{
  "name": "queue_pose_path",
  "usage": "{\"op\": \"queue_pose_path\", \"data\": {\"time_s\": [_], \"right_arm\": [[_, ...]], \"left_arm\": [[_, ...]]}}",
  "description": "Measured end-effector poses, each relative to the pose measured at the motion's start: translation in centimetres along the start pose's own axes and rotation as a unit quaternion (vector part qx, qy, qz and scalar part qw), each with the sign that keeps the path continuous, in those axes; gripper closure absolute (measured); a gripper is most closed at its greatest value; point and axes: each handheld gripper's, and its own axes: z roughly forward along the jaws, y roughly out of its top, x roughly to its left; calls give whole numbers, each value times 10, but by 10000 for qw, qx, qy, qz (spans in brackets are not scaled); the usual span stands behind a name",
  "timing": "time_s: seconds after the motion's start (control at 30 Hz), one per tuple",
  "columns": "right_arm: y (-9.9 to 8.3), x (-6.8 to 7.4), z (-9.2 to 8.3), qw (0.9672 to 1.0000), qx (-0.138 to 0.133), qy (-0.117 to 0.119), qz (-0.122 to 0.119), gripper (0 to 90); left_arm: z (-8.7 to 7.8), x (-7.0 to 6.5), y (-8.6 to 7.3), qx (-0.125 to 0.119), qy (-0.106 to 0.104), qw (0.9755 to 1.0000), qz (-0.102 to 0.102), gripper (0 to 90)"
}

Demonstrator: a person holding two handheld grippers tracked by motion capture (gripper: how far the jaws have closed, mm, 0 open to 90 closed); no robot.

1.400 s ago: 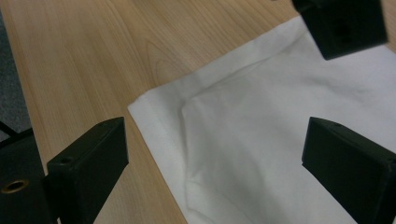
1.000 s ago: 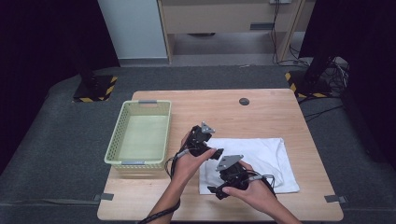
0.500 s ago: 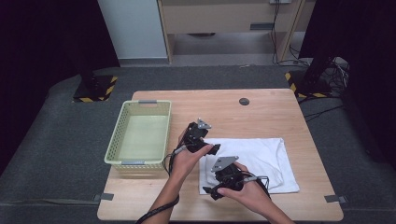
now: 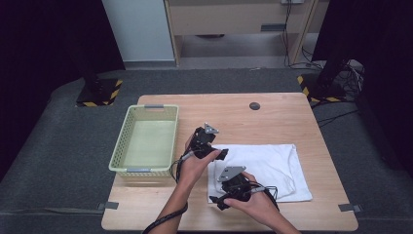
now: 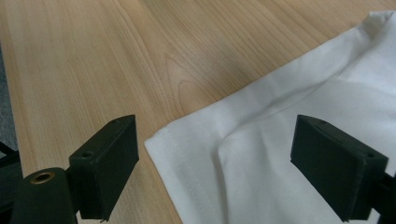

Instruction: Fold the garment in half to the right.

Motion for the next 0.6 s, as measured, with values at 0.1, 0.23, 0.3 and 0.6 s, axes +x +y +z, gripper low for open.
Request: {"op": "queue_pose_path", "data": {"time_s": [0.1, 0.23, 0.3, 0.6], "right_arm": [[-2, -1, 3, 10000, 3, -18, 4, 169], [-5, -2, 6, 10000, -9, -46, 37, 187], [-6, -2, 7, 10000, -4, -56, 5, 193], [-8, 3, 17, 10000, 41, -60, -43, 196]], "left_arm": [[5, 0, -2, 32, 27, 10000, 15, 101], [11, 2, -6, 64, 85, 9999, 16, 128], [15, 3, -7, 58, 100, 9999, -7, 144], [29, 6, -10, 36, 154, 9998, -94, 180]]}}
